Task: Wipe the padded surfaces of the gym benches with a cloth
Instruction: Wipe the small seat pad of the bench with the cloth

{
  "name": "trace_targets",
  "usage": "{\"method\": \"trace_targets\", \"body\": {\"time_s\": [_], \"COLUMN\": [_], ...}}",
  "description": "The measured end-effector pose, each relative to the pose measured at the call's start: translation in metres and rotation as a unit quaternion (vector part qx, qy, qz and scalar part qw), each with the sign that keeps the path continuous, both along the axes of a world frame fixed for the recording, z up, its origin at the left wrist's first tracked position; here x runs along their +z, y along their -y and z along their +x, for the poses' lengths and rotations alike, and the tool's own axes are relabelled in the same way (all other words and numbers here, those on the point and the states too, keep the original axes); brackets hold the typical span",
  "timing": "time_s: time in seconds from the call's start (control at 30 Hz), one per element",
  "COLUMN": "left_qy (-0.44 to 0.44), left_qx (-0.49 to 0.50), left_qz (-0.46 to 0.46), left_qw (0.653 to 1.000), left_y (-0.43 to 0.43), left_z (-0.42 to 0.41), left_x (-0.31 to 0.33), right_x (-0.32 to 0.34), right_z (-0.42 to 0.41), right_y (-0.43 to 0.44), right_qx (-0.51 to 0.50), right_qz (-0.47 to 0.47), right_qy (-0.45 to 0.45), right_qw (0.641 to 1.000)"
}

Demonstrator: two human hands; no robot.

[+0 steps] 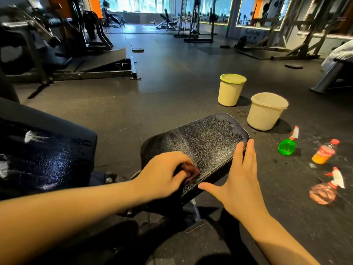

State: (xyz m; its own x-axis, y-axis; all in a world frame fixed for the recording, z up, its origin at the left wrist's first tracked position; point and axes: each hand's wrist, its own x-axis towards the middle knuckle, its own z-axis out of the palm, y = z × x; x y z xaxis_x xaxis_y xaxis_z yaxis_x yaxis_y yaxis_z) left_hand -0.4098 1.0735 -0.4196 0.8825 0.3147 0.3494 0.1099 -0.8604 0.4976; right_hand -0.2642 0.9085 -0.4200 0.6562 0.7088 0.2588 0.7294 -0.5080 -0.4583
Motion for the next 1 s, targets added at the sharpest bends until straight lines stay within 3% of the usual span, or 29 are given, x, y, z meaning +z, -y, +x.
{"method": "trace_targets", "body": {"time_s": [0.23, 0.3, 0.4, 0.47, 0.6, 0.7, 0.77, 0.9, 1.0], "left_qy": [-0.021, -0.011, -0.020, -0.026, -0.002, -0.047, -0.029, -0.018, -0.028], "left_qx": [0.225, 0.178, 0.004, -0.020, 0.139, 0.242, 0.217, 0.007, 0.022], "left_qz": [0.002, -0.004, -0.001, 0.017, 0.033, 0.021, 0.020, 0.006, 0.034], "left_qw": [0.974, 0.984, 1.000, 0.999, 0.990, 0.969, 0.976, 1.000, 0.999], "left_y": [-0.082, -0.059, -0.004, 0.008, -0.051, -0.087, -0.068, 0.005, -0.004], "left_z": [0.081, 0.066, 0.018, 0.004, 0.054, 0.081, 0.071, 0.007, -0.007], "left_x": [0.016, 0.017, 0.012, 0.006, 0.011, 0.015, 0.015, 0.007, -0.005], "right_x": [0.003, 0.004, 0.000, -0.004, -0.006, -0.003, -0.001, -0.004, -0.007], "right_z": [0.001, 0.001, 0.001, -0.001, 0.000, 0.002, 0.003, 0.003, 0.005], "right_y": [0.002, 0.003, 0.001, 0.000, 0.000, 0.001, 0.002, 0.001, 0.002], "right_qx": [-0.011, -0.017, -0.030, -0.039, -0.038, -0.032, -0.033, -0.041, -0.035], "right_qz": [-0.008, 0.003, 0.018, 0.027, 0.021, 0.016, 0.022, 0.033, 0.031], "right_qy": [0.020, 0.017, 0.013, -0.003, -0.010, -0.011, -0.008, -0.002, -0.002], "right_qw": [1.000, 1.000, 0.999, 0.999, 0.999, 0.999, 0.999, 0.999, 0.999]}}
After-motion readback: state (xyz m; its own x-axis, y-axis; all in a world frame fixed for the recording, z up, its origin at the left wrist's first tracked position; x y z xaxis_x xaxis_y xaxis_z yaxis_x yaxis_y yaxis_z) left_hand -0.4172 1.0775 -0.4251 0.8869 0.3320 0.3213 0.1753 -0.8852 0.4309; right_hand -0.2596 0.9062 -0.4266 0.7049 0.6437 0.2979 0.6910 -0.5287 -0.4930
